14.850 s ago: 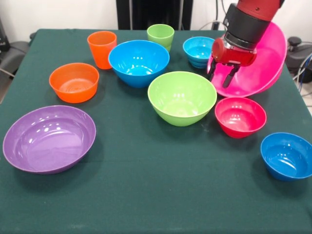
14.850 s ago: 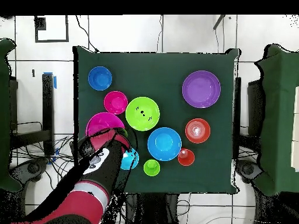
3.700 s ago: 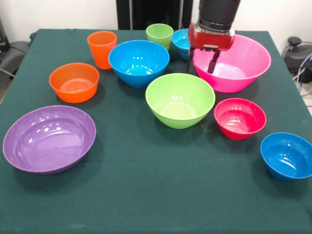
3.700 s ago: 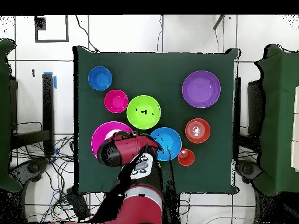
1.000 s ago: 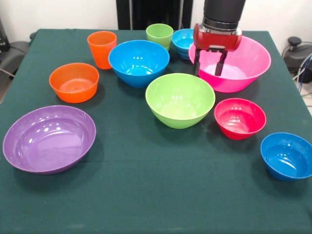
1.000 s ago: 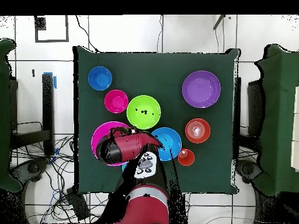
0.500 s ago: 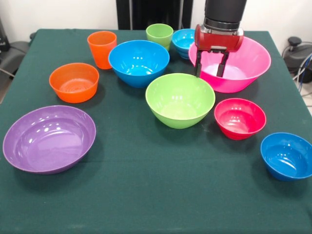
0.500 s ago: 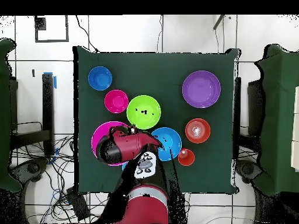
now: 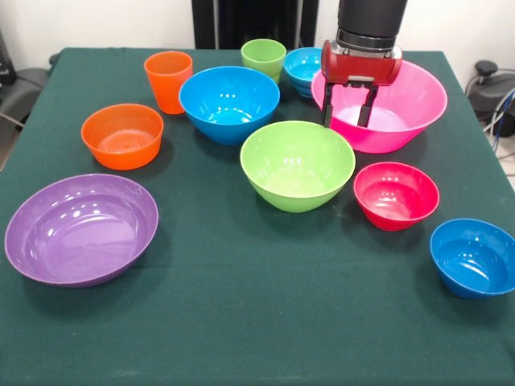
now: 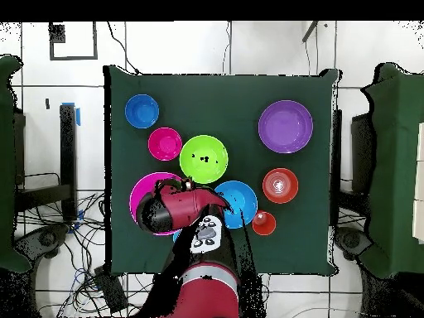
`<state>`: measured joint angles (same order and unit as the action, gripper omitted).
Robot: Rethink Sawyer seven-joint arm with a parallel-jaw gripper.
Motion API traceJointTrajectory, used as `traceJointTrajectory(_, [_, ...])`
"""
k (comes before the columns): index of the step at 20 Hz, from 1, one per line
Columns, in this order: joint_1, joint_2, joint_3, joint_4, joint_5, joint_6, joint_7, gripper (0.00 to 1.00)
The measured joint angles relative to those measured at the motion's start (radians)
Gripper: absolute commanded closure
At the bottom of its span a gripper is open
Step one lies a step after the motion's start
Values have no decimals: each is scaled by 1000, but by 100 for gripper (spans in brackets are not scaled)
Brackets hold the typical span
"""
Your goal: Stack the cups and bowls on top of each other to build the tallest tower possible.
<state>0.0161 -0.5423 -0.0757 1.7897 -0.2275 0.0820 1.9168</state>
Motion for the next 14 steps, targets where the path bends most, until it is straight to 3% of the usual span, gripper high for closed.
traceJointTrajectory(14, [-15, -1, 15, 2, 0, -6, 0, 0])
